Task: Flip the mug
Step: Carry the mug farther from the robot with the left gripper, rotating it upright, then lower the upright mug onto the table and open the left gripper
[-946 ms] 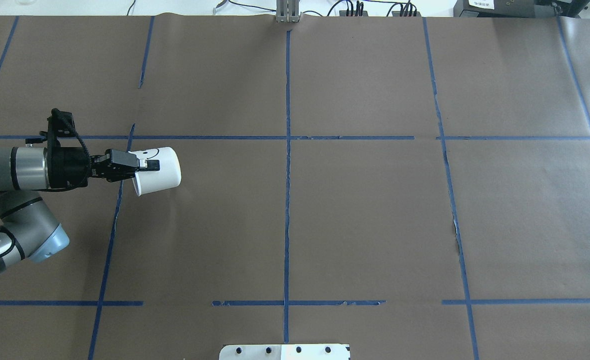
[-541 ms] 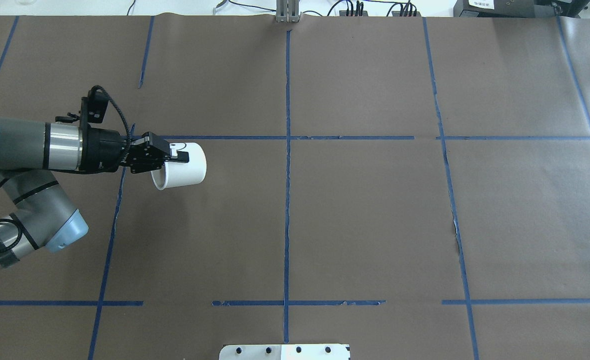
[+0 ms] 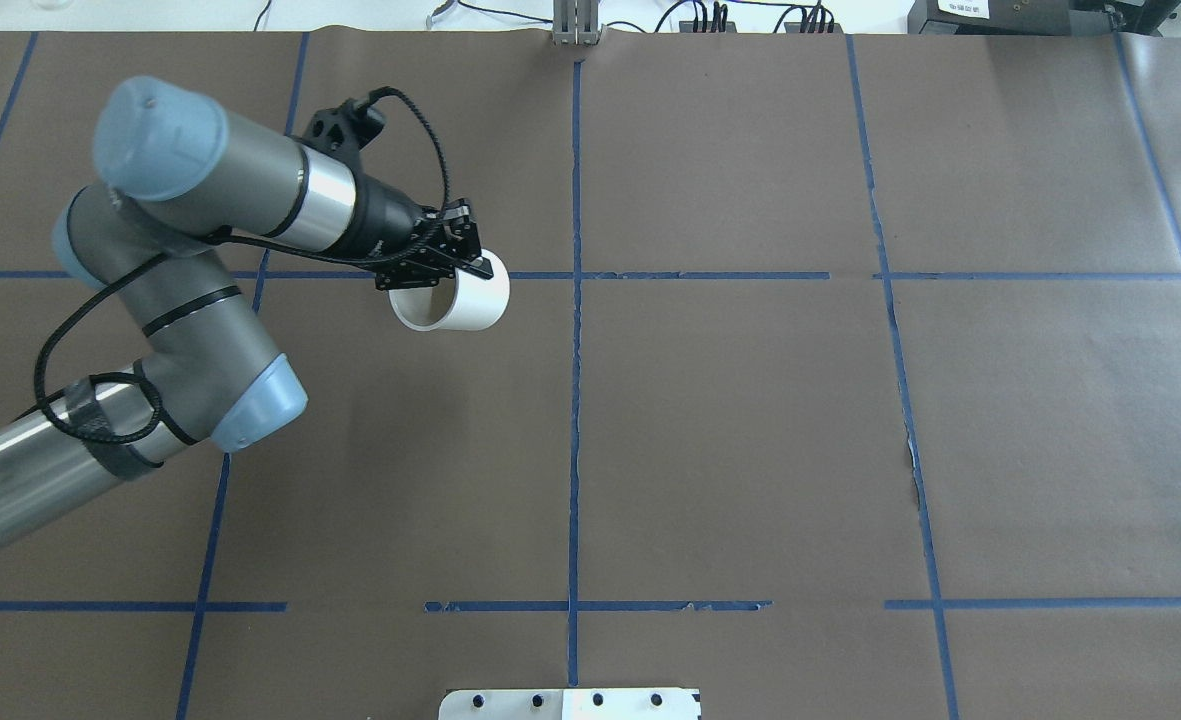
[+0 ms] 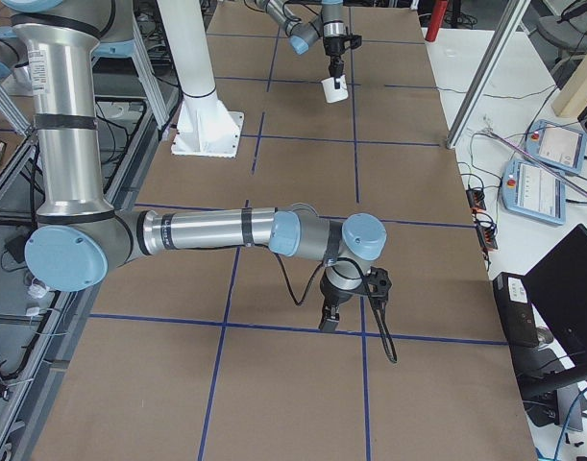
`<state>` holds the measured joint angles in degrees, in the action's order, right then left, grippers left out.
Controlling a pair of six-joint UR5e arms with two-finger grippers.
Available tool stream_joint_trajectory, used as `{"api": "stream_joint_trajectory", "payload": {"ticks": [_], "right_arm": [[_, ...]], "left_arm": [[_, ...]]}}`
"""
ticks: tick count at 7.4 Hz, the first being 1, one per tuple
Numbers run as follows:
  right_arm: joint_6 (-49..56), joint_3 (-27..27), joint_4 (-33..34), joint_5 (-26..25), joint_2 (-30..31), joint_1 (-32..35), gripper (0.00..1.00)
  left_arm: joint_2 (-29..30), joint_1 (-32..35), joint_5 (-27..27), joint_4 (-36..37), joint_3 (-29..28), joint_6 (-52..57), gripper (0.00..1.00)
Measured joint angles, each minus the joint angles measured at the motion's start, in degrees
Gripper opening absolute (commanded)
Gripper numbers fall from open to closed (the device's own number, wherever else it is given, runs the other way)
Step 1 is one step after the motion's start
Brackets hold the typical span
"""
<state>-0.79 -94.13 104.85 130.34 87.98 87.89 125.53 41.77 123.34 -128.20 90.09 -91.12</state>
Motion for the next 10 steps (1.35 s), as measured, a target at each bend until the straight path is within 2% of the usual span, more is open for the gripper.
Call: {"api": "stream_joint_trajectory", "payload": {"ticks": [1,2,3,5,6,7,8,10], "right_arm": [[0.00,0.00,0.00,0.00,0.00,0.00,1.00],[0.00,0.00,0.00,0.00,0.00,0.00,1.00],[0.00,0.00,0.00,0.00,0.00,0.00,1.00],[0.00,0.00,0.00,0.00,0.00,0.00,1.00],[0.00,0.00,0.00,0.00,0.00,0.00,1.00],[0.00,0.00,0.00,0.00,0.00,0.00,1.00],[0.00,0.00,0.00,0.00,0.00,0.00,1.00],[0.00,0.00,0.00,0.00,0.00,0.00,1.00]], "left_arm": [[4.42,-2.07,-0.08,11.95,-0.44,4.99,0.00],[8.42,-4.05,-0.19,20.34,-1.84,9.12,0.00],[12.78,-5.80,-0.34,25.41,-5.53,12.14,0.00],[19.27,-8.57,-1.74,28.64,-13.65,15.52,0.00],[20.39,-9.72,-3.04,29.23,-15.58,16.46,0.06],[20.82,-10.34,-3.91,30.15,-16.64,17.19,0.63],[20.86,-10.63,-4.64,31.15,-17.08,17.63,1.00],[20.11,-10.79,-5.96,31.96,-15.95,17.93,1.00]]}}
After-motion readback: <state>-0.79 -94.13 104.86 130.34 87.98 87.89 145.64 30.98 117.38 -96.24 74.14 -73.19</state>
